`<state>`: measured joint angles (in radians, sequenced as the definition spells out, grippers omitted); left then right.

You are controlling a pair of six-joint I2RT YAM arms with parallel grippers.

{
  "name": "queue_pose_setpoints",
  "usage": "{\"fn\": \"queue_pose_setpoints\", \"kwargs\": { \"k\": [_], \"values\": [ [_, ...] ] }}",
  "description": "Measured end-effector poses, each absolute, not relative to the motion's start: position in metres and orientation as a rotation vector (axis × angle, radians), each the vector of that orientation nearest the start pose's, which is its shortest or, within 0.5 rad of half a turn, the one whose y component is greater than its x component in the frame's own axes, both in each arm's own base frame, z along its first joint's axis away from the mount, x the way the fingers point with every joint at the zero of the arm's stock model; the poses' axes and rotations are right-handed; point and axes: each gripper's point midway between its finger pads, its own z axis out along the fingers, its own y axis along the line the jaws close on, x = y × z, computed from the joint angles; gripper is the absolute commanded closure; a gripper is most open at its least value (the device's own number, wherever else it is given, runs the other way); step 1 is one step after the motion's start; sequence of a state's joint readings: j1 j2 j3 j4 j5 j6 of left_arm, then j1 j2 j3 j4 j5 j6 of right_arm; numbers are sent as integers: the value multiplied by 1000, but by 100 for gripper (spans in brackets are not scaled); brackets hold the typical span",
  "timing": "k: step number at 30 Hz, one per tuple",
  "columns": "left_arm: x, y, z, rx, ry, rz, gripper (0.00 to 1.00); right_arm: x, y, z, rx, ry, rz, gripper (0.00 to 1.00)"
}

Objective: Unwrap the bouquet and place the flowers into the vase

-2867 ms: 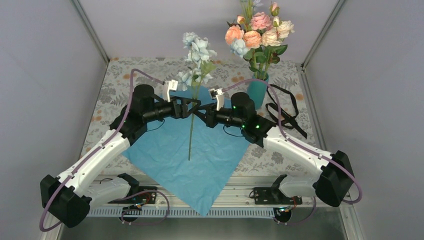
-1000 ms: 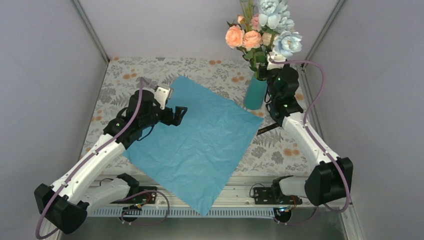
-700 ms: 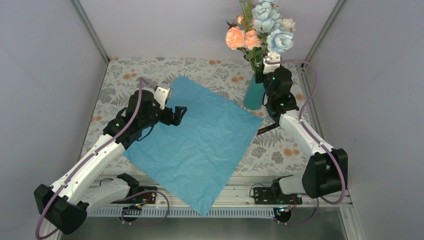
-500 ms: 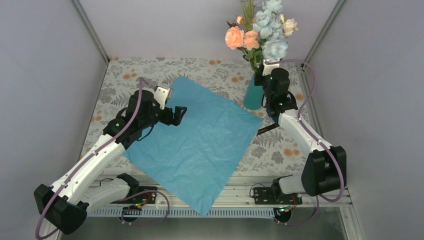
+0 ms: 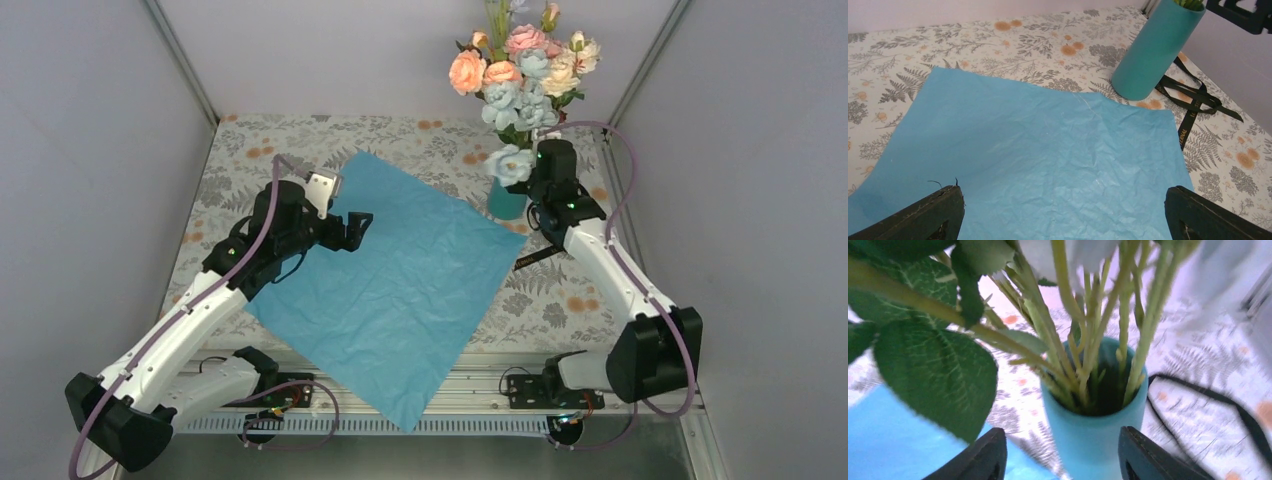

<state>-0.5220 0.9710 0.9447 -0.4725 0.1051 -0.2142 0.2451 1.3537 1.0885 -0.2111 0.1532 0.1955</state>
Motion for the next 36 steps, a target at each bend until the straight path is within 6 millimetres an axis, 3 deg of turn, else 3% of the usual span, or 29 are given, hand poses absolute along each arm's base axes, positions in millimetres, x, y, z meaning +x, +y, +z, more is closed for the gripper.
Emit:
{"fn": "queue_pose_setpoints", "kwargs": {
  "k": [5,6,12,26,31,36],
  "values": [
    [278,-180,276,366,2078,-563,0,396,88,259,59,2099,240,3],
    [278,-179,280,358,2071,-565,0,391,89,259,55,2113,257,1],
    [280,-172,308,289,2035,-557,0,354,95,262,35,2181,350,1],
    [266,-149,369,140,1929,-582,0,285,100,310,68,2119,563,1],
    [260,-143,374,114,1910,-587,0,262,98,341,50,2007,612,1],
    [262,-143,356,106,1948,-573,0,245,94,366,51,1905,641,1]
  ]
}}
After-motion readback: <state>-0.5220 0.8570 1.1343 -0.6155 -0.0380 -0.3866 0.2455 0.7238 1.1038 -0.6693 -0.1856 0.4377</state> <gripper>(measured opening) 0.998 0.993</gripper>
